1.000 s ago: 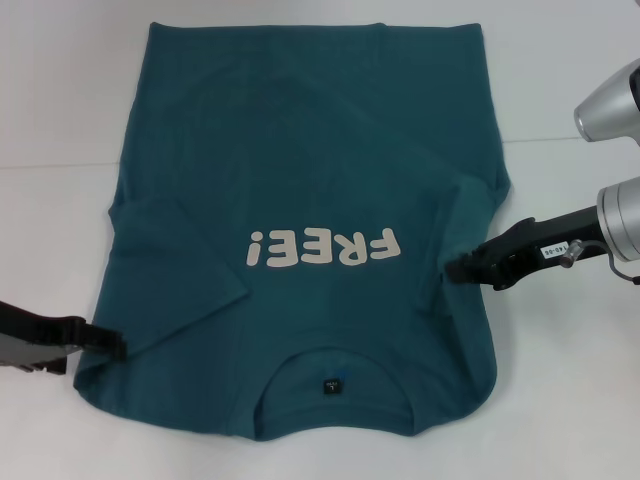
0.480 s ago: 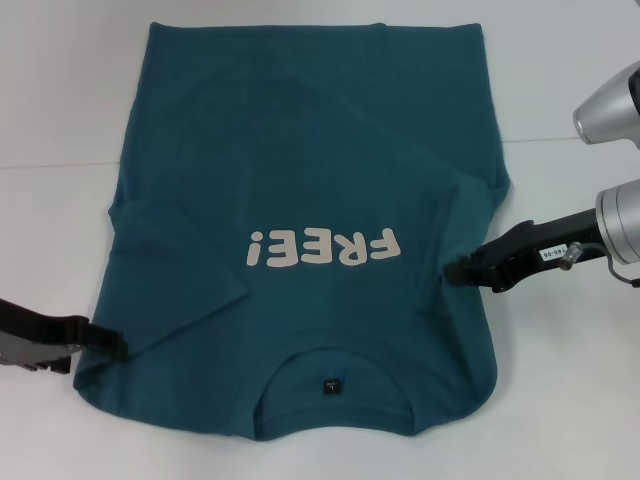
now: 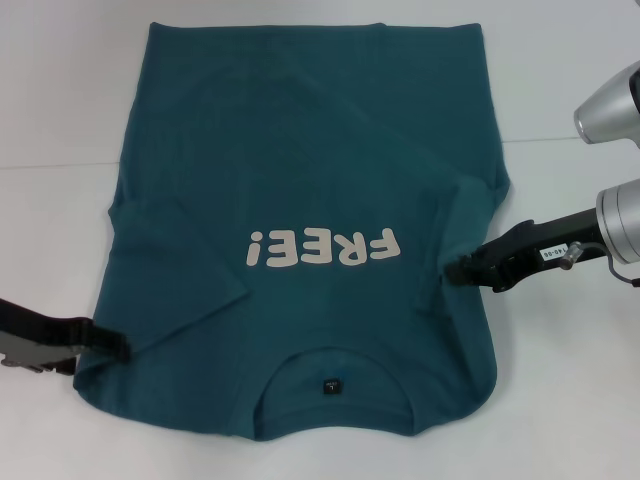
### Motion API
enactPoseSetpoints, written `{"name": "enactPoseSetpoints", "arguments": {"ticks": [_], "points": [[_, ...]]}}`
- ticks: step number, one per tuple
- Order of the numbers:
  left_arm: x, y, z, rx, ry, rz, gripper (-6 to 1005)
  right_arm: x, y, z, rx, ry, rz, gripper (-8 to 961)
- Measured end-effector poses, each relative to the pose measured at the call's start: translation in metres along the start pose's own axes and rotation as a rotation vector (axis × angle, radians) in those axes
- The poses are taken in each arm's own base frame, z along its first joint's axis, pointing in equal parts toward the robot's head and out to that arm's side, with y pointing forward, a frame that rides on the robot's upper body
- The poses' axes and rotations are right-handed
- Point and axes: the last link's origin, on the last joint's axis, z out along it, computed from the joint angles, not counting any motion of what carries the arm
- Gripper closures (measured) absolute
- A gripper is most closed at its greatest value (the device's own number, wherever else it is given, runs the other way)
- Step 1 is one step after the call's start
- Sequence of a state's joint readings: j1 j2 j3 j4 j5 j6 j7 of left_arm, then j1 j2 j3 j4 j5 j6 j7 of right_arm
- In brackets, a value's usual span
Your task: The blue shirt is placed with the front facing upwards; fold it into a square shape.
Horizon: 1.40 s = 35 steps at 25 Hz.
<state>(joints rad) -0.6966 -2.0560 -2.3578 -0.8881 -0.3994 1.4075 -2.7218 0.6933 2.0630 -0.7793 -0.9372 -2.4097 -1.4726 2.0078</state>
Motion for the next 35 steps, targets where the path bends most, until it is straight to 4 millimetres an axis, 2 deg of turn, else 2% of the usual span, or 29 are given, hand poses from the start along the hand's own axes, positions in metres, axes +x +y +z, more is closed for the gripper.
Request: {"name": "enactPoseSetpoints", "arguments": {"ticks": [5, 11, 21, 24, 35], "points": [[0.0010, -0.0005, -0.0008, 0.006, 0.001, 0.001, 162, -0.0001, 0.0001, 0.0000, 0.000, -0.001, 0.000, 938], [0.0020, 0.0001, -0.0006, 0.010, 0.001, 0.007, 291, -0.0002, 0.0000, -0.0001, 0.000, -0.002, 0.001, 938], [0.0005, 0.0003, 0.0003, 0.009, -0.007, 0.007, 753, 0.0003, -0.0003, -0.0004, 0.000, -0.004, 0.004, 938], [0.0003, 0.0004, 0.0005, 0.009, -0.009, 0.009, 924, 0.0001, -0.0003, -0.0004, 0.000, -0.003, 0.003, 938], [-0.0008, 0.0007, 0.0007, 0.006, -0.004, 0.027, 921, 0.0009, -0.0005, -0.0009, 0.002, -0.003, 0.003, 938]]}}
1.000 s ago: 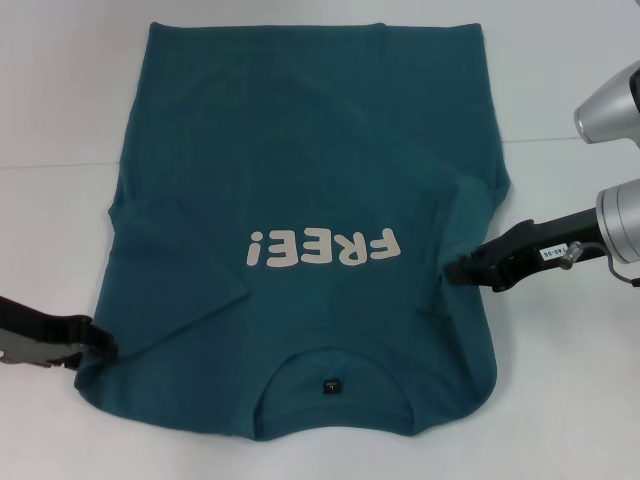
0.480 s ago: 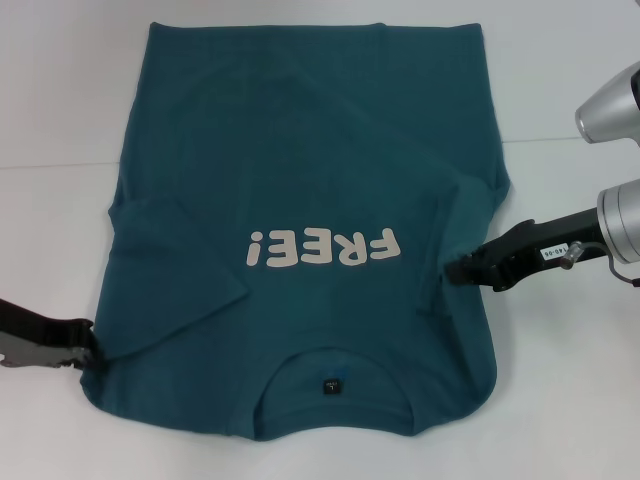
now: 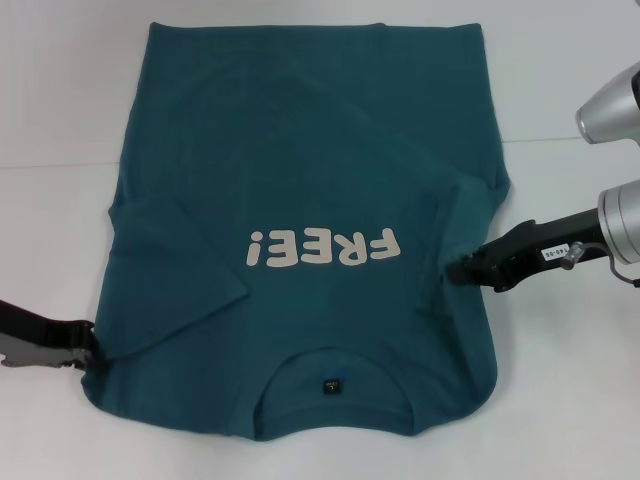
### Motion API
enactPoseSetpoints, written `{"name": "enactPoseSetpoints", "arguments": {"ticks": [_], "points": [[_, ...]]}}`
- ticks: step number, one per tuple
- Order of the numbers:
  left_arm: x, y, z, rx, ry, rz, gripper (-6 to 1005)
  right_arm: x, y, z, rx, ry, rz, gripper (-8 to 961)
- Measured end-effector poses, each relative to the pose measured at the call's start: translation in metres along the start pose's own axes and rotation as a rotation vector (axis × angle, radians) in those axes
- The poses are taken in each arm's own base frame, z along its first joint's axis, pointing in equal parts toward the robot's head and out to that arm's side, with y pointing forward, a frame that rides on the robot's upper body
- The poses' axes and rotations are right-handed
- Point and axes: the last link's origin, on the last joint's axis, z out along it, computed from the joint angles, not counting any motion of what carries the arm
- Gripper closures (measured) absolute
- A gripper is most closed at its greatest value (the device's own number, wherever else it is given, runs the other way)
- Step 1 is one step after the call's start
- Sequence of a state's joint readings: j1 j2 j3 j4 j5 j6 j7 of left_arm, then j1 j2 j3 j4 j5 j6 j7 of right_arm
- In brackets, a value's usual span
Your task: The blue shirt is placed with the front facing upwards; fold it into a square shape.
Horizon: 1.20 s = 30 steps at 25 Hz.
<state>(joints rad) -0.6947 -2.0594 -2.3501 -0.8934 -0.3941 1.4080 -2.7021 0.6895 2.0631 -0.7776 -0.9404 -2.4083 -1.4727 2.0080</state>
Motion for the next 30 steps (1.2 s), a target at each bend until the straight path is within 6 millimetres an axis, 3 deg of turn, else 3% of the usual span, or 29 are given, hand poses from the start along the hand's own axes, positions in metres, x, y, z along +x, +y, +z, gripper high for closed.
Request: {"name": "enactPoseSetpoints", "arguments": {"ticks": [30], "points": [[0.0019, 0.0048, -0.0004, -0.002, 0.000, 0.043, 920, -0.0018, 0.0008, 0.0007, -0.002, -0.001, -0.004, 938]]}}
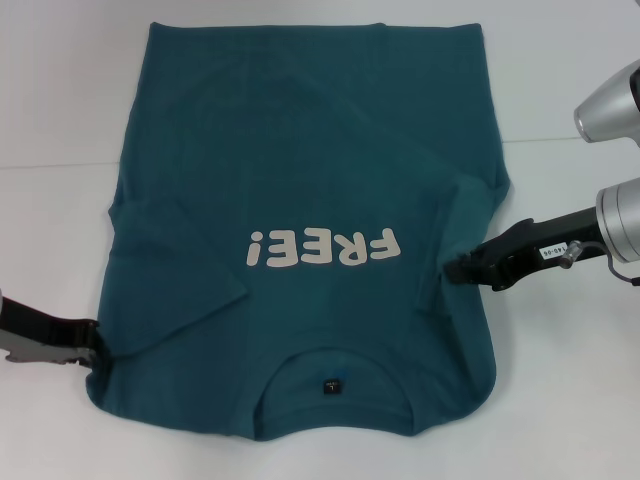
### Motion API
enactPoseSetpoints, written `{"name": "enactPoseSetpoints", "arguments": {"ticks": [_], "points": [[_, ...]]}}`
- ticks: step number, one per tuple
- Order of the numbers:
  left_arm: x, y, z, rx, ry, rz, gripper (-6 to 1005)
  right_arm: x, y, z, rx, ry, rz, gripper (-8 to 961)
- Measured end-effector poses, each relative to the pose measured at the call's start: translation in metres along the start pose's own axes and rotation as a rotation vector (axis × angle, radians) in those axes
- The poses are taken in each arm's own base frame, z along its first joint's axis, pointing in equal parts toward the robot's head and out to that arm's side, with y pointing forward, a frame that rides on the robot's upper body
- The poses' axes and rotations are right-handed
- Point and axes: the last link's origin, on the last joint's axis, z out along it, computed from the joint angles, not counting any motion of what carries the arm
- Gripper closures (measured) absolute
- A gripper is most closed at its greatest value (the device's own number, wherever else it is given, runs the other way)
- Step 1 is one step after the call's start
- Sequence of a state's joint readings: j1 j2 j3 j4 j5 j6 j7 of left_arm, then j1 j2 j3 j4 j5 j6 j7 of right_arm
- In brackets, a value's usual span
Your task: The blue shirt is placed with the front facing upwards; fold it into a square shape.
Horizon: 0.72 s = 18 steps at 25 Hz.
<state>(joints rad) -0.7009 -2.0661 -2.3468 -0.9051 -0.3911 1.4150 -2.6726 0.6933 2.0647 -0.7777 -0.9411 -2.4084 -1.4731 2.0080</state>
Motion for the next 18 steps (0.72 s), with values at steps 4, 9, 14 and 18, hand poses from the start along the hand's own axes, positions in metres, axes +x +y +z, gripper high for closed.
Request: {"name": "enactPoseSetpoints", "arguments": {"ticks": [4, 9, 14, 18], "points": [[-0.0015, 0.0007, 0.0006, 0.011, -0.015, 0.017, 920, 0.0001, -0.0001, 0.0001, 0.000, 0.000, 0.000, 938], [-0.0063, -0.0004, 0.0019, 0.017, -0.038, 0.019, 920, 0.0000, -0.0001, 0.0003, 0.001, 0.000, 0.001, 938], [-0.0079, -0.0014, 0.0018, 0.018, -0.041, 0.016, 921, -0.0003, -0.0003, 0.0004, 0.002, 0.000, 0.000, 938], [-0.0026, -0.0024, -0.0022, 0.029, -0.008, 0.022, 921, -0.0006, -0.0011, 0.0005, 0.007, -0.002, 0.000, 939]]}}
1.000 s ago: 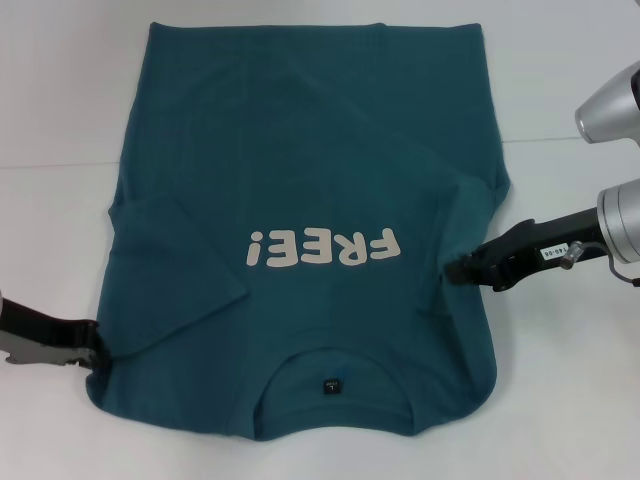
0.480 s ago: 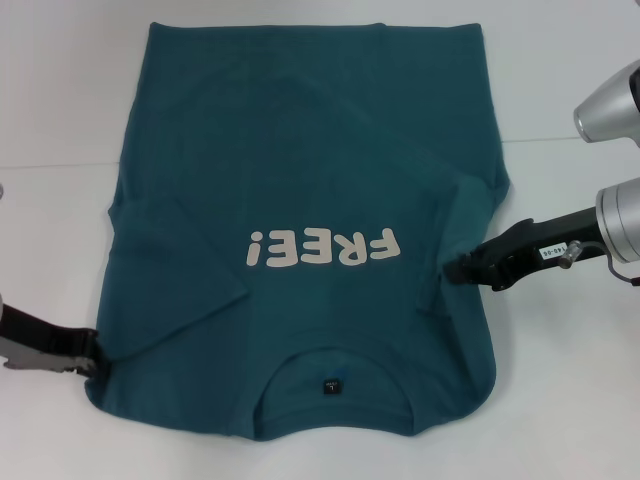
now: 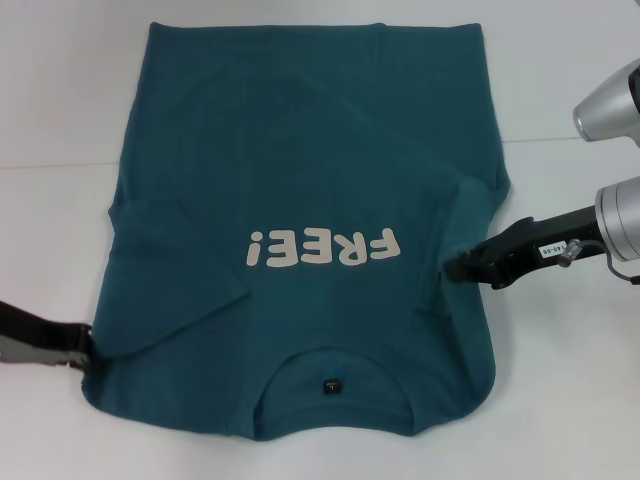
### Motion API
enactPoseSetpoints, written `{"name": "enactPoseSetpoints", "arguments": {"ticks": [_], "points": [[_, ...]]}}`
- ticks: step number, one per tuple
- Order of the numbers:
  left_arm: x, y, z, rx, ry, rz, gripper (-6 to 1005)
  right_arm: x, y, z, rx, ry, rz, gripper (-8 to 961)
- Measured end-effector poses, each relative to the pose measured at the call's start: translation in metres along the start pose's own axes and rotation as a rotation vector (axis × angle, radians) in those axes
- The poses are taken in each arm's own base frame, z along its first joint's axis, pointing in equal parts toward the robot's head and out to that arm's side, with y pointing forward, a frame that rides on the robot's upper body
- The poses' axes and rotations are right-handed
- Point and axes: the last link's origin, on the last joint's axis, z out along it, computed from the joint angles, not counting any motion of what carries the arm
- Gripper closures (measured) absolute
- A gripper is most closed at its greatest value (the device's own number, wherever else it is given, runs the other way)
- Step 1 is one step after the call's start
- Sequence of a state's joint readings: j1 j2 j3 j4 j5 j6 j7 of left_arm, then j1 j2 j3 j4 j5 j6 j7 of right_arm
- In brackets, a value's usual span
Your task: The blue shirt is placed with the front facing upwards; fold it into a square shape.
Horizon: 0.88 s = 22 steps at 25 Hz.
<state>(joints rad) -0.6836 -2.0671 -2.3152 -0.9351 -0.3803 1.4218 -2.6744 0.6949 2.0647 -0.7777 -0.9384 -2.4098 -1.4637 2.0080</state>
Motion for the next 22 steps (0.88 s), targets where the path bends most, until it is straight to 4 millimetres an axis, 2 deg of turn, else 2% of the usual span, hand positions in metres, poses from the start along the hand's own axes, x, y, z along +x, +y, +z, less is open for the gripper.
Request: {"name": "enactPoseSetpoints", "arguments": {"ticks": [10, 22], "points": [[0.016, -0.003, -0.009, 0.035, 0.098, 0.005, 920, 0.001, 0.001, 0.001, -0.003, 0.003, -0.002, 939], [0.017, -0.003, -0.008, 0.039, 0.107, 0.001, 918, 0.001, 0.001, 0.001, -0.003, 0.002, -0.001, 939]]}}
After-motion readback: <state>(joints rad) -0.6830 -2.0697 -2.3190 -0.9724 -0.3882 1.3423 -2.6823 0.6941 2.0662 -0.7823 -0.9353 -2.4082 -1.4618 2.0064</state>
